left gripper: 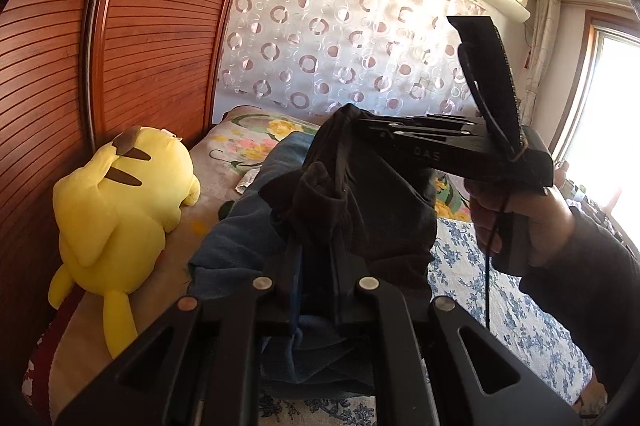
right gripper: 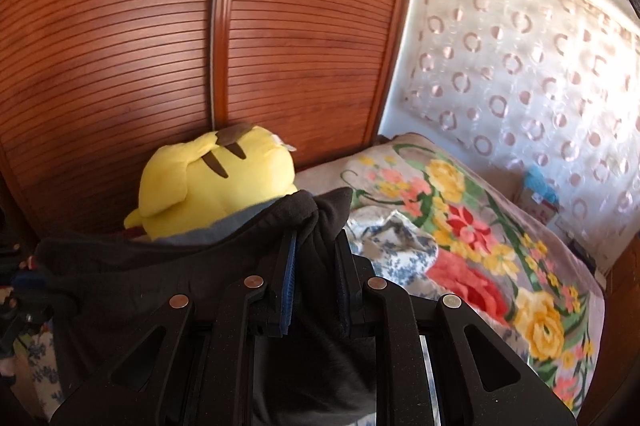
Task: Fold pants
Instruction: 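Lift the shorts with both tools and carry them onto the folded jeans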
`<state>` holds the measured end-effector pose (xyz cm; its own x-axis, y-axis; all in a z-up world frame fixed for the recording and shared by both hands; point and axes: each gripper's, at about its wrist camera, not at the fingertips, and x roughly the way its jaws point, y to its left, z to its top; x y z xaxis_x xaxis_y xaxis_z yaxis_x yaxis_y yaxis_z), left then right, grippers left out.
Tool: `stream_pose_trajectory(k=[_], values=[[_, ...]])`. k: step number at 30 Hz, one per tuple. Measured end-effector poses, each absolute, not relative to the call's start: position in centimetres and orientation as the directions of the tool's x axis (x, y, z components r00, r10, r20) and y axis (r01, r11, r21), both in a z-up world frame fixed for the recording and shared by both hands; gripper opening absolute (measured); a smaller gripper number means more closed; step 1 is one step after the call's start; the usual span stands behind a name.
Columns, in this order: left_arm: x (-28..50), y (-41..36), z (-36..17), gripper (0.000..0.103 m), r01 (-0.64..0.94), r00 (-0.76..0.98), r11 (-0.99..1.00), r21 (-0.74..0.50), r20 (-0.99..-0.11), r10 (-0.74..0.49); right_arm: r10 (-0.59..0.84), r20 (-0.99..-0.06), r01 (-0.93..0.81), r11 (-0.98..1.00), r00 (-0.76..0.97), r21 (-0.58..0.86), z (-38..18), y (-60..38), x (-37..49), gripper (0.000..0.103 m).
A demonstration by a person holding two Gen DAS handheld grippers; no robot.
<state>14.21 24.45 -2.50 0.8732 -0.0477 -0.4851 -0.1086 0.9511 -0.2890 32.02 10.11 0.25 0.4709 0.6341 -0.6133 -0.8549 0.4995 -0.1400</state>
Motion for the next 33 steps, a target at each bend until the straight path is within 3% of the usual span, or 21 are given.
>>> stream_pose_trajectory(k=[10, 13, 14, 17, 19, 21, 24, 33], values=[[13.5, 25.3, -2.0, 0.008, -0.147, 0.891, 0.937, -0.318, -0.454, -0.014, 0.695, -0.572, -0.884, 0.451, 0.436, -0.125, 1.0, 13.7, 32.6, 0.015], [13.9, 25.7, -2.8, 0.008, -0.19, 0.867, 0.933, -0.307, -0.497, 0.013, 0.685, -0.589, -0.881, 0.46, 0.429, -0.108, 0.4, 14.2, 33.1, 0.026], [14.0, 25.8, -3.1, 0.01, -0.199, 0.862, 0.931, -0.305, -0.506, 0.018, 0.675, -0.602, -0.877, 0.471, 0.427, -0.094, 0.1, 14.1, 33.5, 0.036], [13.9, 26.0, -3.4, 0.019, -0.201, 0.856, 0.928, -0.313, -0.517, 0.011, 0.694, -0.6, -0.871, 0.492, 0.399, -0.01, 0.1, 12.4, 34.4, 0.037], [13.7, 25.9, -3.4, 0.033, -0.206, 0.853, 0.931, -0.303, -0.522, 0.019, 0.697, -0.596, -0.861, 0.509, 0.399, 0.019, 0.2, 10.8, 34.6, 0.038], [13.4, 25.6, -3.2, 0.04, -0.195, 0.856, 0.936, -0.293, -0.517, 0.017, 0.69, -0.596, -0.852, 0.524, 0.41, 0.02, 0.2, 9.7, 34.8, 0.039], [13.2, 25.0, -3.0, 0.041, -0.191, 0.859, 0.941, -0.279, -0.511, 0.022, 0.683, -0.606, -0.833, 0.551, 0.408, 0.06, -0.2, 7.7, 35.5, 0.045], [14.2, 22.6, -2.7, 0.041, -0.118, 0.86, 0.963, -0.243, -0.51, -0.023, 0.647, -0.645, -0.807, 0.585, 0.406, 0.079, -2.8, 6.5, 36.2, 0.046]])
